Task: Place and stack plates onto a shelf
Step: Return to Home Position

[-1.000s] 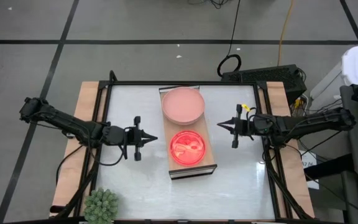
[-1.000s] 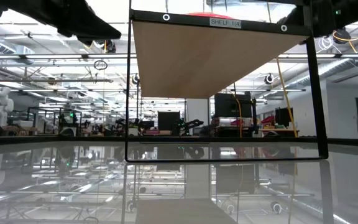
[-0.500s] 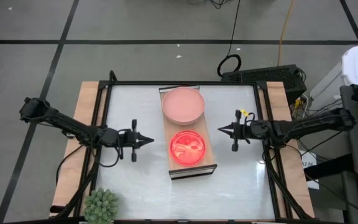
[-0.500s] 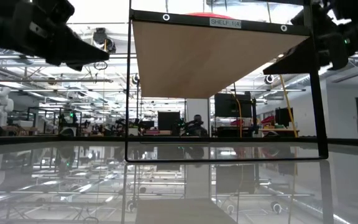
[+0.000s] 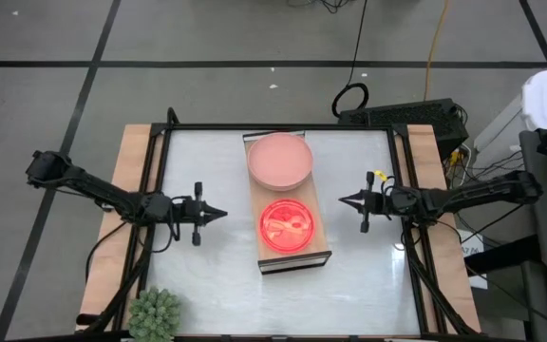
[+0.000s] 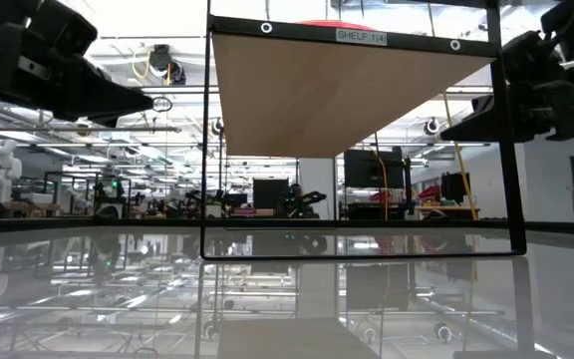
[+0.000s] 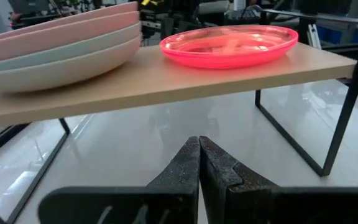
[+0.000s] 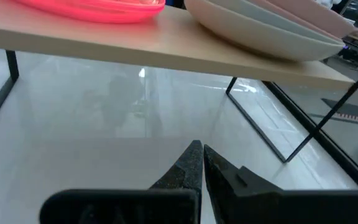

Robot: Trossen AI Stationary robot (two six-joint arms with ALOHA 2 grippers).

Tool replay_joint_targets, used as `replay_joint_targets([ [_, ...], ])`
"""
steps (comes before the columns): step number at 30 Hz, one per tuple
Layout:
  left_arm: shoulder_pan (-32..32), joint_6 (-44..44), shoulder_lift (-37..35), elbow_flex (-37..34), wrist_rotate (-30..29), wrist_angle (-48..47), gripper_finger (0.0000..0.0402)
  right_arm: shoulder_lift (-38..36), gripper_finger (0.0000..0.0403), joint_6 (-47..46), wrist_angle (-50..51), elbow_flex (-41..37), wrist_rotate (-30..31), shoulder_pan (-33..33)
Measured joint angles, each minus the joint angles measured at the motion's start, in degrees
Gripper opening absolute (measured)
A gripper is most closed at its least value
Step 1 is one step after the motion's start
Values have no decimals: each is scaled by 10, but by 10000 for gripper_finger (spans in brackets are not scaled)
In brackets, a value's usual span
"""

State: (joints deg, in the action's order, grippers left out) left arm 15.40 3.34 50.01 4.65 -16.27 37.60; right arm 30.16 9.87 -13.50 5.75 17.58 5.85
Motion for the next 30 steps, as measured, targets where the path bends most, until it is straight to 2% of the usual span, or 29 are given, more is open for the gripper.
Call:
replay_joint_targets([
  [5,-3,-18,-46,-31,0,0,3,-27,0,-5,0,-19,-29,0],
  [11,-3,-22,-79,-41,0,-6,3,-48,0,-11,1,-34,-29,0],
  [23,-3,-11,-82,-41,0,-6,3,-80,0,-12,36,-37,-29,0],
  [28,-3,-13,-82,-41,0,-6,3,-110,0,-8,45,-38,-72,0],
  [30,-3,-13,-82,-41,0,-7,3,-124,0,-8,58,-38,-72,0],
])
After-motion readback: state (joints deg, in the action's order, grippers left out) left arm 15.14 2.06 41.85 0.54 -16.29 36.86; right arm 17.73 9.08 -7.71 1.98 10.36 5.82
